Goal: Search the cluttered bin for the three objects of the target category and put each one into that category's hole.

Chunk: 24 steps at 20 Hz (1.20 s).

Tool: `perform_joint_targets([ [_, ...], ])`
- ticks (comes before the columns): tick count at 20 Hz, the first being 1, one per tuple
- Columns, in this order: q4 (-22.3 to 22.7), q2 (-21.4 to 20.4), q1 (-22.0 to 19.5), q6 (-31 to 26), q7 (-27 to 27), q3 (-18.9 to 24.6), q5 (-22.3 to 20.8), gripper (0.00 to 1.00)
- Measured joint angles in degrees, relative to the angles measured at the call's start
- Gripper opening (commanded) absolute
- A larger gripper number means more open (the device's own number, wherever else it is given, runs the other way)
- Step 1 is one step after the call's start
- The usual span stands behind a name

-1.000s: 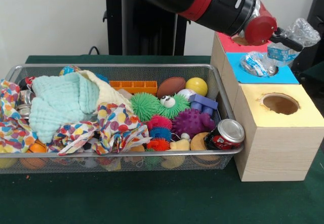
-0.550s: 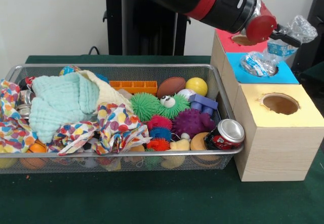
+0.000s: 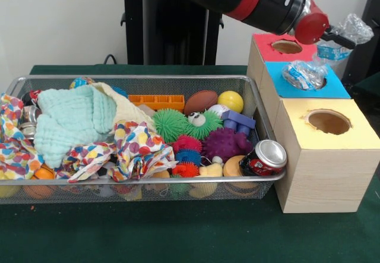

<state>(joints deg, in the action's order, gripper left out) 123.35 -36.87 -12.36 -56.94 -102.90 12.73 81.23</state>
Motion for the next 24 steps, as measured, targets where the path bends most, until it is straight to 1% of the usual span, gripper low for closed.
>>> perform_joint_targets([
  [6, 0.5, 0.3, 0.5, 0.0, 2.3, 0.0, 1.0, 0.0],
  [14, 0.5, 3.0, 0.5, -0.1, 4.9, 0.0, 1.7, 0.0],
  [24, 0.4, 4.3, -1.0, -1.8, 9.9, 0.1, 1.9, 0.0],
])
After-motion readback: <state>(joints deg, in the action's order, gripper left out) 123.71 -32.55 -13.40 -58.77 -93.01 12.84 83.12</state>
